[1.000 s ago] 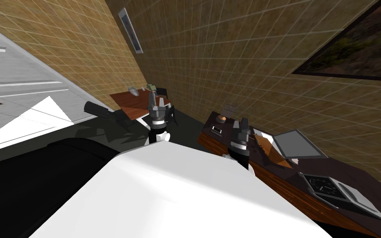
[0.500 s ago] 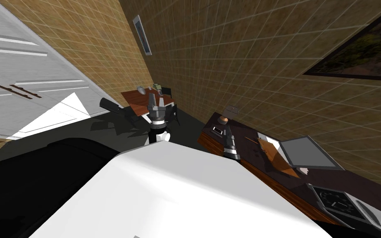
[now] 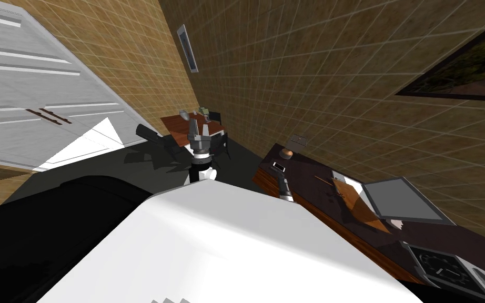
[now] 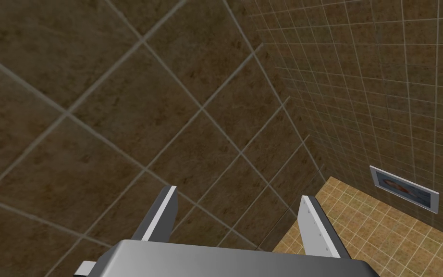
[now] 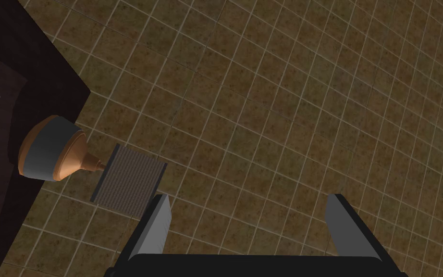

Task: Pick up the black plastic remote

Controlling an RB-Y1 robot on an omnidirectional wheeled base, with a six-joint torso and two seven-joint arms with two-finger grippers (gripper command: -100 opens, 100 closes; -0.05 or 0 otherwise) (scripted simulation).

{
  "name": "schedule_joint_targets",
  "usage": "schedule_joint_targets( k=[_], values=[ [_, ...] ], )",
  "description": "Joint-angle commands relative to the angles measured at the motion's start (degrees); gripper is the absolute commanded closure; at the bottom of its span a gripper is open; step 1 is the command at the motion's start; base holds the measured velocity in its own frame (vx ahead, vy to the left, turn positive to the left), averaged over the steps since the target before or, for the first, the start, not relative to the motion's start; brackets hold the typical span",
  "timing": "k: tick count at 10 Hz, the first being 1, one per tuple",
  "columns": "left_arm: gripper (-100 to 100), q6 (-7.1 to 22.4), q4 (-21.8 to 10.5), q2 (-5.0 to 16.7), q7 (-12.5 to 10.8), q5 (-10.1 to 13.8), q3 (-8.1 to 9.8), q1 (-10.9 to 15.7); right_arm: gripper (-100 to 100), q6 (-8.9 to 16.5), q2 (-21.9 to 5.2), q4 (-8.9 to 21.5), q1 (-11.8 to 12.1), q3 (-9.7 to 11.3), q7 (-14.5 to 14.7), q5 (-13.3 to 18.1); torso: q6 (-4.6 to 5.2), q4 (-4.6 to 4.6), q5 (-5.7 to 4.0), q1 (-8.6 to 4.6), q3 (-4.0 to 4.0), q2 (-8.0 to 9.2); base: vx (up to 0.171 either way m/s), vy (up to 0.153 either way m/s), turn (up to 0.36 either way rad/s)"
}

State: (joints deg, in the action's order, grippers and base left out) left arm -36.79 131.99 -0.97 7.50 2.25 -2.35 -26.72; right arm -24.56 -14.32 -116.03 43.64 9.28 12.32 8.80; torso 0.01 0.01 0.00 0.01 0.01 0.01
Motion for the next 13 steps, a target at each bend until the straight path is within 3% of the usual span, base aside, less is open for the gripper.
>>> schedule_joint_targets(
  k=[1, 9, 13],
  values=[
    [0, 0.0, 0.0, 0.0, 0.0, 0.0, 0.0, 0.0, -100, -0.12, -0.48, 1.78, 1.09, 0.77, 0.82, 0.08, 0.0, 0.0, 0.0, 0.0, 0.0, 0.0, -0.018, 0.019, 0.059],
    [0, 0.0, 0.0, 0.0, 0.0, 0.0, 0.0, 0.0, -100, -0.12, -0.48, 1.78, 1.09, 0.77, 0.82, 0.08, 0.0, -0.01, 0.0, -0.06, -0.04, -0.07, -0.002, 0.002, 0.006],
    [0, 0.0, 0.0, 0.0, 0.0, 0.0, 0.0, -0.01, -100, 0.25, -3.62, 7.37, 1.47, -0.05, 4.17, 0.71, -0.01, -0.07, 0.04, 0.18, -0.2, -0.36, 0.076, 0.054, 0.059]
  ],
)
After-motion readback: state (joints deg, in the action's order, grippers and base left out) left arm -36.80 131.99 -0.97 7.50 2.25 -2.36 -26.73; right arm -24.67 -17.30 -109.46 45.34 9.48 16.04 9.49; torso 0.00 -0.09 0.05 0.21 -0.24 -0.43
